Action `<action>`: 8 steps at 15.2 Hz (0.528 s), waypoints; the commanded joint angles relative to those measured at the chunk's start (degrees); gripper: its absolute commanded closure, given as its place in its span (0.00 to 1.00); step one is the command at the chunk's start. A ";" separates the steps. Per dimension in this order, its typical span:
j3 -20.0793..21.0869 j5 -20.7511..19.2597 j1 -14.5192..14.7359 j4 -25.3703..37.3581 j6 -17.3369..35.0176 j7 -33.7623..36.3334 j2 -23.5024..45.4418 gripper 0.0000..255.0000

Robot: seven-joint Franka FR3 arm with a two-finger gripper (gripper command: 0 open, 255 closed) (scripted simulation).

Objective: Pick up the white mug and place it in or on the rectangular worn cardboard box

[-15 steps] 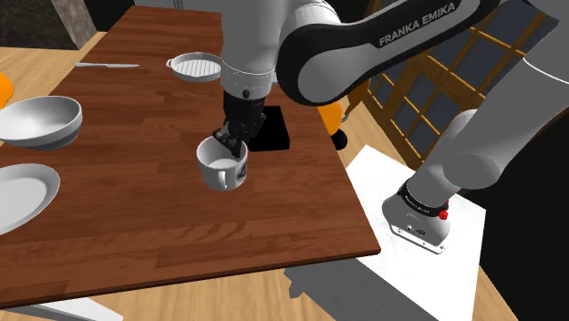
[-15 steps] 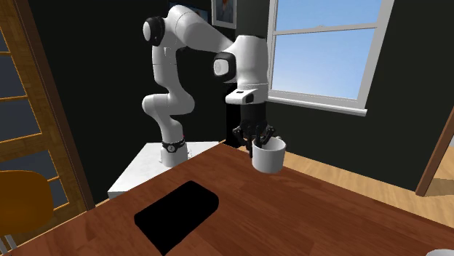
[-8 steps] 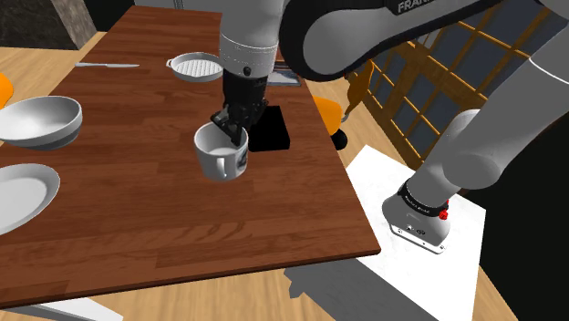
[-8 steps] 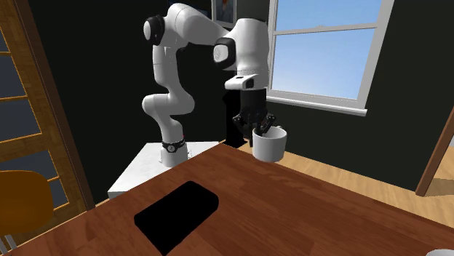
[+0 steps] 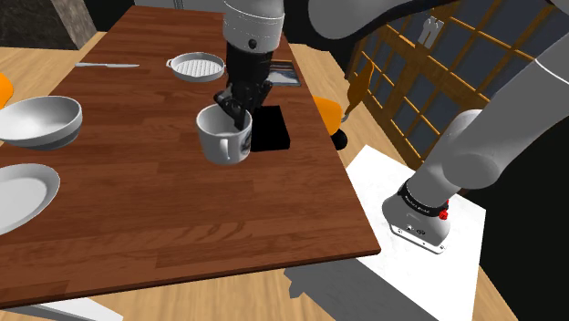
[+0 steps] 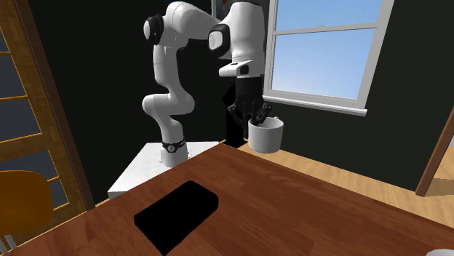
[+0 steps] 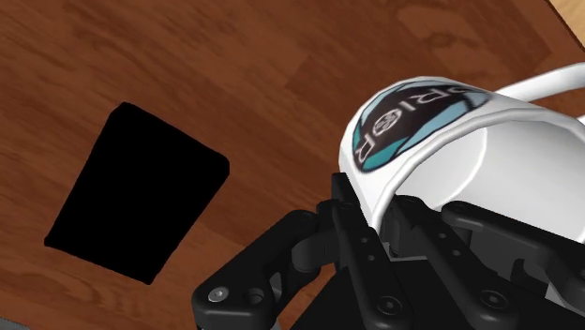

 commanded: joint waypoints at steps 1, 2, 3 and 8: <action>-1.72 1.06 -0.83 -1.42 -0.15 -3.07 -1.68 1.00; -2.74 1.55 -1.28 -2.25 -0.17 -4.78 -2.55 1.00; -3.77 1.97 -1.73 -3.01 -0.20 -6.46 -3.35 1.00; -8.84 3.13 -4.04 -5.85 -0.51 -14.44 -6.24 1.00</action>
